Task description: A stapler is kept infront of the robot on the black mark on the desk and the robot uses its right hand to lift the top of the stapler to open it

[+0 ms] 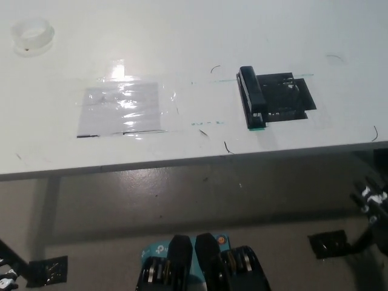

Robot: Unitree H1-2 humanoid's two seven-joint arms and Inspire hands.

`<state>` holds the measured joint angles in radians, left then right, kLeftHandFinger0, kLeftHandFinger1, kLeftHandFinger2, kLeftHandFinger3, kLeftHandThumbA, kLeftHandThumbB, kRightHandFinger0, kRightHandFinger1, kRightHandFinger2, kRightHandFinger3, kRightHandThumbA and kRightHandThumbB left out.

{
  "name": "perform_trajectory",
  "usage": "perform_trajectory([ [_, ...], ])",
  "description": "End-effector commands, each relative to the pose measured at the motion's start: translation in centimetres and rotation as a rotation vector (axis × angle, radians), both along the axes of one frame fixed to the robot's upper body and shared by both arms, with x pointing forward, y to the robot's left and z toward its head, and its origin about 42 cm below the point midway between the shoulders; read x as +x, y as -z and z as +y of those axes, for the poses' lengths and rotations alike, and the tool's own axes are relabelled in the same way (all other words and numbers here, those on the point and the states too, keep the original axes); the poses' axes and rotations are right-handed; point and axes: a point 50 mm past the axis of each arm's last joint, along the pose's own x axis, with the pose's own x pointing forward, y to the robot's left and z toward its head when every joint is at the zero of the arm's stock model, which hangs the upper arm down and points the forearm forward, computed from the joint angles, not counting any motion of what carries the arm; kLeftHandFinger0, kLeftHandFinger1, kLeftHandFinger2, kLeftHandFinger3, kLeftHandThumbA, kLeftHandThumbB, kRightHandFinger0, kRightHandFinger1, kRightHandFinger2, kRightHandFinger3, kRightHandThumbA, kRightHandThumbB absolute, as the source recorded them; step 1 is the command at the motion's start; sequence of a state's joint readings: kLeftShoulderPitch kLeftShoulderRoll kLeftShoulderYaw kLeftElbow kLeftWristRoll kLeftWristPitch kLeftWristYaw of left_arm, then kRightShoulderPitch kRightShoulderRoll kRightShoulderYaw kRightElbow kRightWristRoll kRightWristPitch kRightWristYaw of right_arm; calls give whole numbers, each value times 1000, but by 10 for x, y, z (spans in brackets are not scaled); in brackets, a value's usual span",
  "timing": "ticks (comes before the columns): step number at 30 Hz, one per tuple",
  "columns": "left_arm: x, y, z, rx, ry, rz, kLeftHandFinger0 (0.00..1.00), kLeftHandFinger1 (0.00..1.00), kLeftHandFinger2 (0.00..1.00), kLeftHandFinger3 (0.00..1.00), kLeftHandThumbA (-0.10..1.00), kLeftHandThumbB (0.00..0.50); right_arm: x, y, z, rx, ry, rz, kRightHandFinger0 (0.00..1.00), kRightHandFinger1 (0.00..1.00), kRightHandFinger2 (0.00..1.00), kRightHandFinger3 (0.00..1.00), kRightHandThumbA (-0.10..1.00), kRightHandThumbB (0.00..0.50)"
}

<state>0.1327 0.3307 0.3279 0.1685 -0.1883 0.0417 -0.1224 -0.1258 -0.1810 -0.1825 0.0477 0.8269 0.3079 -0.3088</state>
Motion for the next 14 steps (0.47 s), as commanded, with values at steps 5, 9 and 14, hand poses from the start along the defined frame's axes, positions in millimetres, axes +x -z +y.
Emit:
perform_trajectory([
  [5, 4, -12, 11, 26, 0, -30, 483, 531, 682, 789, 701, 108, 7, 11, -16, -188, 46, -170, 609, 676, 726, 835, 966, 258],
  [9, 6, -14, 12, 33, 3, -38, 470, 523, 682, 802, 700, 93, 9, 16, -16, -240, 62, -168, 551, 620, 688, 818, 958, 239],
  [14, 3, -12, 13, 35, 10, -37, 480, 535, 692, 828, 702, 81, 5, 24, -17, -229, 92, -141, 513, 590, 652, 761, 951, 231],
])
